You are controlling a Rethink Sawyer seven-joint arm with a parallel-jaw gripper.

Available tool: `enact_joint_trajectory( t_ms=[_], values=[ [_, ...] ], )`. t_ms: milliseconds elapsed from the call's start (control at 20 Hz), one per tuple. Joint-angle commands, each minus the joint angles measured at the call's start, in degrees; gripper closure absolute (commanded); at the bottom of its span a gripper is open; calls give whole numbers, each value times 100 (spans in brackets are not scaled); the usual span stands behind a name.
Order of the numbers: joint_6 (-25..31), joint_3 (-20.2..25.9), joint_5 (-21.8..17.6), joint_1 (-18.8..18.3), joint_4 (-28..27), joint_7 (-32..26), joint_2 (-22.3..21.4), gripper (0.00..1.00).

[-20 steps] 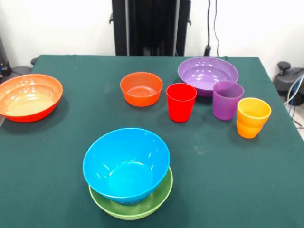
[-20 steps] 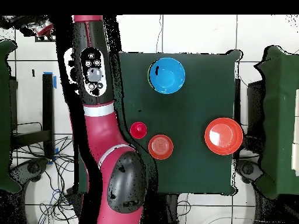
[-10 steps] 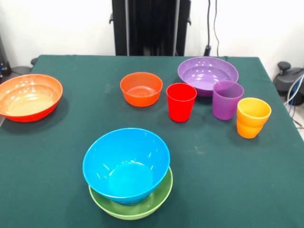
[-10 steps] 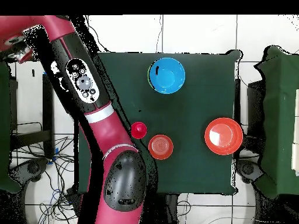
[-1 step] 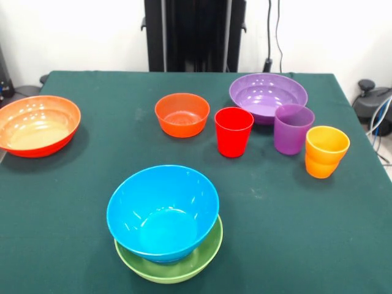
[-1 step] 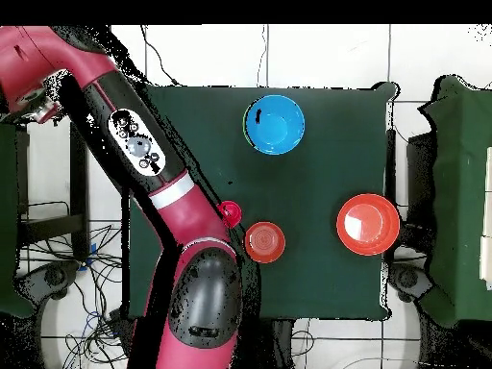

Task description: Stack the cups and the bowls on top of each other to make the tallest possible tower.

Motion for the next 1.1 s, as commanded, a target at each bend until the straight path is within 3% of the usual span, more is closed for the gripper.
enact_joint_trajectory(
  t_ms=[50, 350, 800, 1100],
  values=[
    [-538, -1819, 125, 74, 368, 1386, 6, 0],
    [-815, -2265, 452, 120, 616, 1447, -125, 0],
    [-1305, -2842, 1390, -312, 2147, 1800, -845, 0],
    [-1695, -3214, 1820, -442, 2844, 1892, -1232, 0]
  ],
)
